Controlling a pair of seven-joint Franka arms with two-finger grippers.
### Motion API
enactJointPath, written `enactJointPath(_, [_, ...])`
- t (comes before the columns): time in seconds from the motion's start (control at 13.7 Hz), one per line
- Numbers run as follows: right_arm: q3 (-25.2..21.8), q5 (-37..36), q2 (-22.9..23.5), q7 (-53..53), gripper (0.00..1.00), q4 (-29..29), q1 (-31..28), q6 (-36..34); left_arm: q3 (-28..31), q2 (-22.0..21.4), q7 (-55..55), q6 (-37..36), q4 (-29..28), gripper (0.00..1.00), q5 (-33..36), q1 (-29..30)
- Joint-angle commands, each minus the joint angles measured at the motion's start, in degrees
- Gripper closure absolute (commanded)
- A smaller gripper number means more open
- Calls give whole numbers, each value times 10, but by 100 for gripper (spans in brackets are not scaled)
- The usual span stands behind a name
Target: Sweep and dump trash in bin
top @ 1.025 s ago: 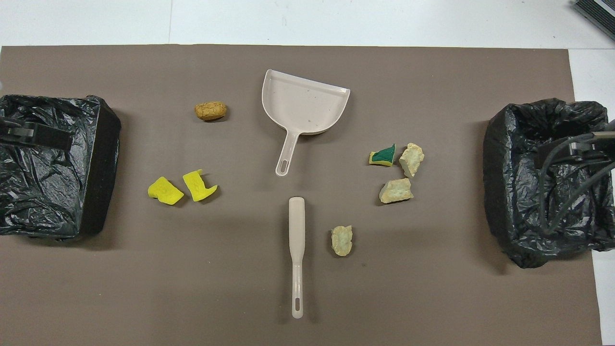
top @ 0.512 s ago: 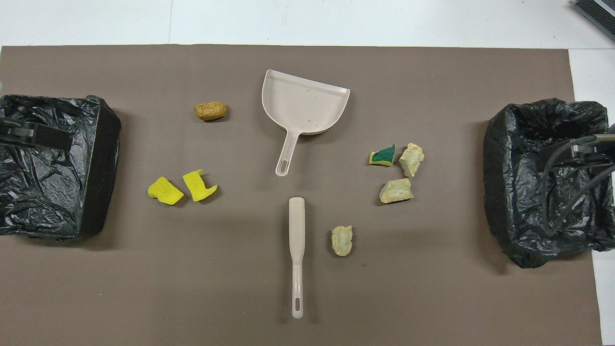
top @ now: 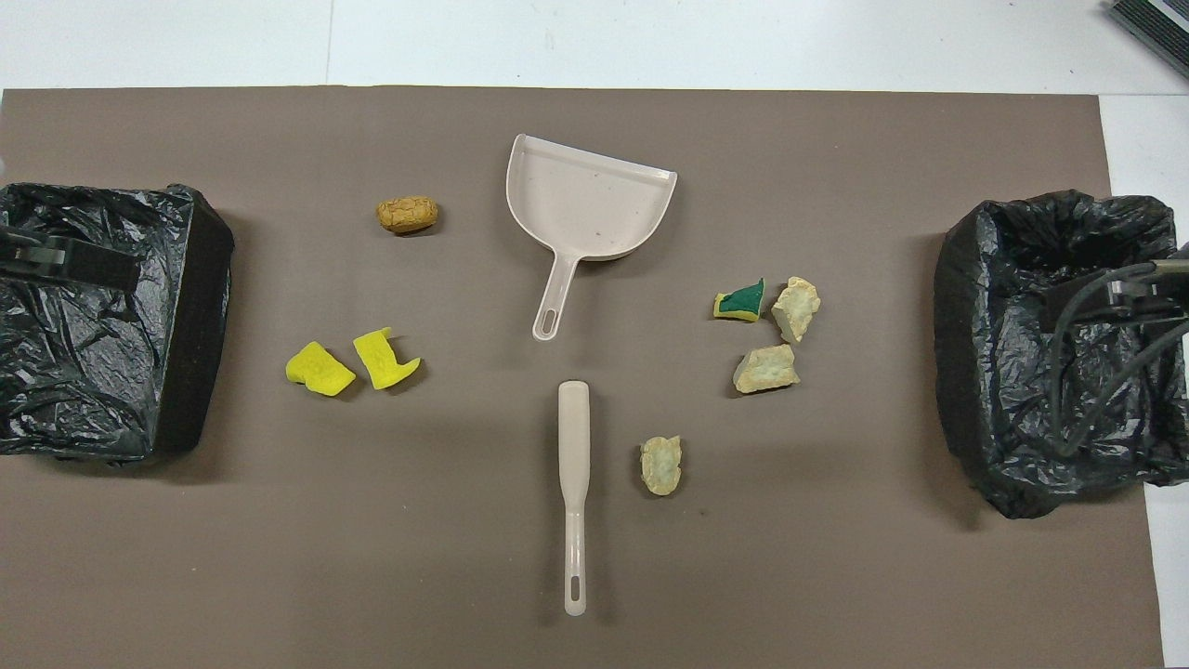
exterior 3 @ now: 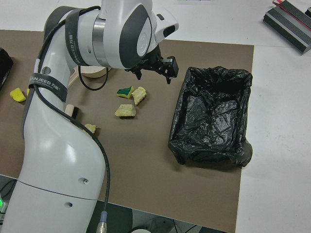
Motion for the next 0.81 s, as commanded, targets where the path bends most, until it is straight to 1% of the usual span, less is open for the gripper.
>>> enactJointPath(0.0, [1,8,-13,-1,0,-13,-6,-3,-1,-5,1,-9,2,0,-7,4])
enactJointPath(0.22, [1,11,-11,-9,0,-11,-14,2,-7,-6,2,-11,3,0,-7,-6])
enactJointPath(0.37, [2,3,-13,-43,0,-11,-12,-14,-9,-9,1,-11,2,0,-8,-10])
enactJointPath(0.51, [2,1,-10,-47,0,-6,-10,-25,-11,-17,-4,-18,-6,0,-9,-12])
enactJointPath(0.59, [2,1,-10,-48,0,-7,-10,-25,-12,-22,-1,-17,-12,0,-9,-18])
enactJointPath(0.73, [2,1,-1,-48,0,8,-6,-25,-14,-28,-8,-16,-24,0,-13,-54])
